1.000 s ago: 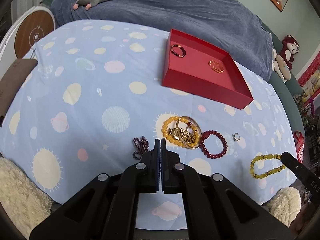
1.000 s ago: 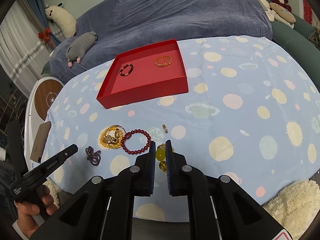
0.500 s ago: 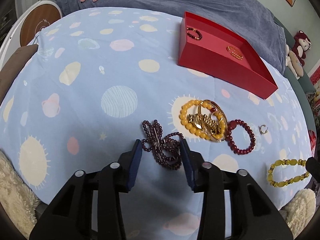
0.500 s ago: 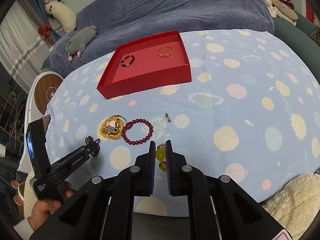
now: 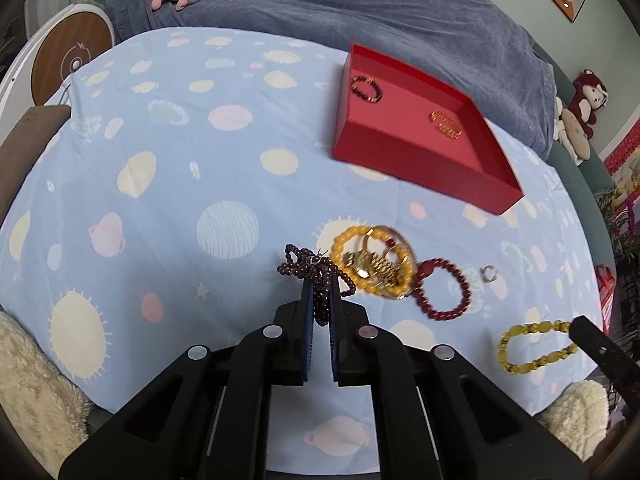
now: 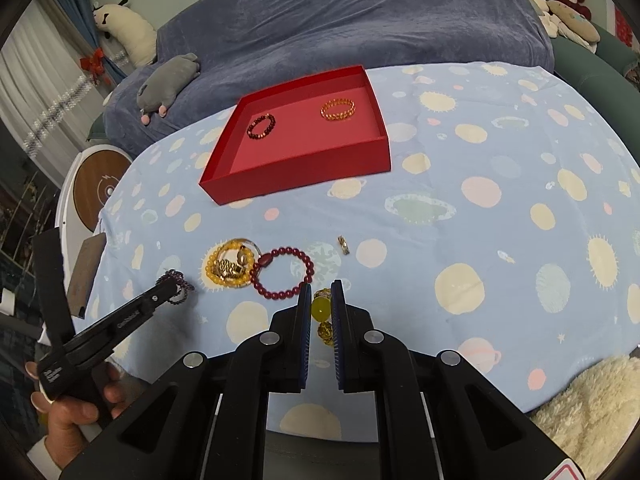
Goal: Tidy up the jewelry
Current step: 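Carry both bracelets into the red tray and open both tools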
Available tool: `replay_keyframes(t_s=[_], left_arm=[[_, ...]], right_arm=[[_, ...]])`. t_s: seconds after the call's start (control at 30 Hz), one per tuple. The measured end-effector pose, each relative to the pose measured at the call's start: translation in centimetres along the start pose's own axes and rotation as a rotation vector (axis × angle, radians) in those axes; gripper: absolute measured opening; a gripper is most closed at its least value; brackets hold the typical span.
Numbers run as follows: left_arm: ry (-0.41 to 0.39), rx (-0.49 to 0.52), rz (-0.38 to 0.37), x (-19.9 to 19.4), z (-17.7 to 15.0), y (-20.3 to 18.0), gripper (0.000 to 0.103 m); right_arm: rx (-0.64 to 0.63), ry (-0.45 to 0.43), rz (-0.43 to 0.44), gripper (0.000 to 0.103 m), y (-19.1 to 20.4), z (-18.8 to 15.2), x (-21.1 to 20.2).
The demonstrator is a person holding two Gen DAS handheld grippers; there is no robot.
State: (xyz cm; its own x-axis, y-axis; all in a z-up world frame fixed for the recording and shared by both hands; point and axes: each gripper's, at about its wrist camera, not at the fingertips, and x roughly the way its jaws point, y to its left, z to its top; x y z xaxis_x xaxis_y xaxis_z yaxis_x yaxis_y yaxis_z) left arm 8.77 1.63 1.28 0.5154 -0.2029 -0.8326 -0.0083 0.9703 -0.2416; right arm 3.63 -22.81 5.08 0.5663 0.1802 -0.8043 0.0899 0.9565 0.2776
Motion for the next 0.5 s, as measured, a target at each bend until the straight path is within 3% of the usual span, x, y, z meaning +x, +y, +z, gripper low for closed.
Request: replay_keyframes(t_s=[0.27,0.5], left_arm=[[-0.075,0.047,-0.082,-2.7,5.6,-3.0,0.007],[-0.145,0.1,-0.117,-1.1,12.3,-6.7,0.007]], right_arm=[[-0.015,-0.089,0.034,0.009,0.1,6.2,-0.5],[-0.061,-0.154,0.049,0.009,1.5,13.6,1.8]])
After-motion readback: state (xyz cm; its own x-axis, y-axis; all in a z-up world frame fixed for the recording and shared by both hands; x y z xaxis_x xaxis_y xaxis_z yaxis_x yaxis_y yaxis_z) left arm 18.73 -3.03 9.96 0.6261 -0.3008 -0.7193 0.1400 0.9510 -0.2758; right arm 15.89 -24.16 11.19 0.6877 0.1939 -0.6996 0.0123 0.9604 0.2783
